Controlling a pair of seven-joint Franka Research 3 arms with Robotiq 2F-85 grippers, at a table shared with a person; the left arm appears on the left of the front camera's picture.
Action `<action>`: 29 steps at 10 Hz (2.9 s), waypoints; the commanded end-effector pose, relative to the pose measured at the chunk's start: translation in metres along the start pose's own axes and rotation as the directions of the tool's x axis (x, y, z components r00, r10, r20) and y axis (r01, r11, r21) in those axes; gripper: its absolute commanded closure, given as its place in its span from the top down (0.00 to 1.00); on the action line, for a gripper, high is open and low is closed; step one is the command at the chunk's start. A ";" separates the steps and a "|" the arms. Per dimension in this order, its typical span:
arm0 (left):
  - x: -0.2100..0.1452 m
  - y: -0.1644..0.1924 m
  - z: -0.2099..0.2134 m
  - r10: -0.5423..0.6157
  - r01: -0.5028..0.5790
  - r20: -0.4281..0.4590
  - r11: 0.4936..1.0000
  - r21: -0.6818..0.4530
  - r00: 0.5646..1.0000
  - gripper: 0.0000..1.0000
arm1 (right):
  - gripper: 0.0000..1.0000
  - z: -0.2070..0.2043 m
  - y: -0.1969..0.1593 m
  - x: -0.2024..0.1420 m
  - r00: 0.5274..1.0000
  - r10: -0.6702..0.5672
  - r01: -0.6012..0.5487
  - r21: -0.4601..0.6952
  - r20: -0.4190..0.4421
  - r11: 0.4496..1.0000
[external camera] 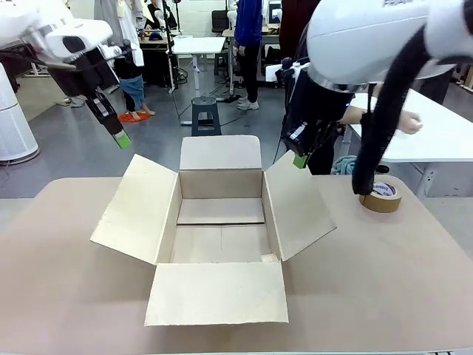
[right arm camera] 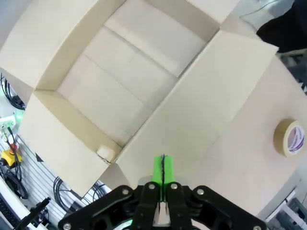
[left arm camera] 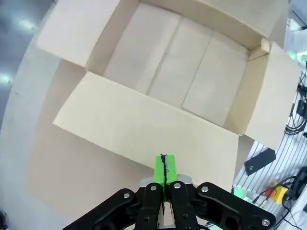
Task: Wrap the clocks to prevent damage.
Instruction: Open the side flaps of the Package Box.
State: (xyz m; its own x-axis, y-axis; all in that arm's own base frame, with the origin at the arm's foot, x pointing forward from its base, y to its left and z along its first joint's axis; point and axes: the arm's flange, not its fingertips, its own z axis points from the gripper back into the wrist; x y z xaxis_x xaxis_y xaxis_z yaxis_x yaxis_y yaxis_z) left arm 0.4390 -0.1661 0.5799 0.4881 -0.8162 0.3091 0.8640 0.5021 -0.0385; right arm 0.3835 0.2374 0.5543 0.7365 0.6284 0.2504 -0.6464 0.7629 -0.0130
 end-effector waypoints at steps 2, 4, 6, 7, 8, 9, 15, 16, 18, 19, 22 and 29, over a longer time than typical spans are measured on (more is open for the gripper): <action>0.000 0.000 0.000 0.000 0.000 0.000 1.000 0.000 1.000 0.00 | 0.01 0.000 0.000 0.000 1.000 0.000 0.000 0.000 0.000 1.000; 0.000 0.000 0.000 0.000 0.000 0.000 1.000 0.000 1.000 0.00 | 0.01 0.000 0.000 0.000 1.000 0.000 0.000 0.000 0.000 1.000; 0.001 0.001 -0.004 0.014 -0.014 -0.015 1.000 0.001 1.000 0.00 | 0.01 0.000 -0.002 0.007 1.000 0.012 -0.012 0.009 0.001 1.000; 0.008 -0.006 -0.022 0.181 -0.172 -0.053 0.975 0.141 0.982 0.00 | 0.01 -0.006 0.011 0.001 0.997 -0.068 0.066 -0.075 -0.031 0.995; 0.015 -0.017 -0.033 0.315 -0.288 -0.069 0.920 0.265 0.946 0.00 | 0.01 -0.009 0.016 -0.003 0.991 -0.136 0.133 -0.129 -0.016 0.983; 0.020 -0.028 -0.040 0.404 -0.354 -0.089 0.872 0.338 0.910 0.00 | 0.01 -0.015 0.017 -0.007 0.979 -0.205 0.200 -0.185 -0.007 0.962; 0.010 -0.027 -0.085 0.565 -0.492 -0.061 0.762 0.420 0.823 0.00 | 0.01 -0.063 -0.002 -0.025 0.942 -0.331 0.336 -0.174 0.055 0.926; 0.008 -0.025 -0.087 0.575 -0.511 -0.041 0.755 0.411 0.817 0.00 | 0.01 -0.067 -0.004 -0.025 0.940 -0.335 0.341 -0.158 0.064 0.927; 0.008 -0.024 -0.083 0.578 -0.523 -0.005 0.743 0.418 0.816 0.00 | 0.01 -0.069 -0.003 -0.025 0.939 -0.338 0.344 -0.163 0.063 0.925; 0.009 -0.024 -0.082 0.576 -0.527 0.003 0.745 0.409 0.818 0.00 | 0.01 -0.070 -0.004 -0.025 0.938 -0.341 0.347 -0.163 0.060 0.924; 0.008 -0.020 -0.084 0.592 -0.569 0.038 0.753 0.330 0.805 0.00 | 0.01 -0.076 -0.007 -0.025 0.933 -0.355 0.359 -0.163 0.052 0.919; -0.017 0.012 -0.147 0.696 -0.656 -0.013 0.683 0.321 0.718 0.00 | 0.01 -0.116 -0.020 -0.042 0.938 -0.342 0.345 -0.156 0.049 0.925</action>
State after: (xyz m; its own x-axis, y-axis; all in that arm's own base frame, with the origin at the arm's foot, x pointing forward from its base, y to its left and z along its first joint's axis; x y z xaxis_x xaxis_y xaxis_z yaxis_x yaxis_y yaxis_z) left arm 0.4593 -0.1890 0.4389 0.9438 -0.2862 0.1653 0.2752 0.9575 0.0865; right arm 0.3887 0.2179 0.4427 0.9082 0.3190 0.2710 -0.3066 0.9478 -0.0882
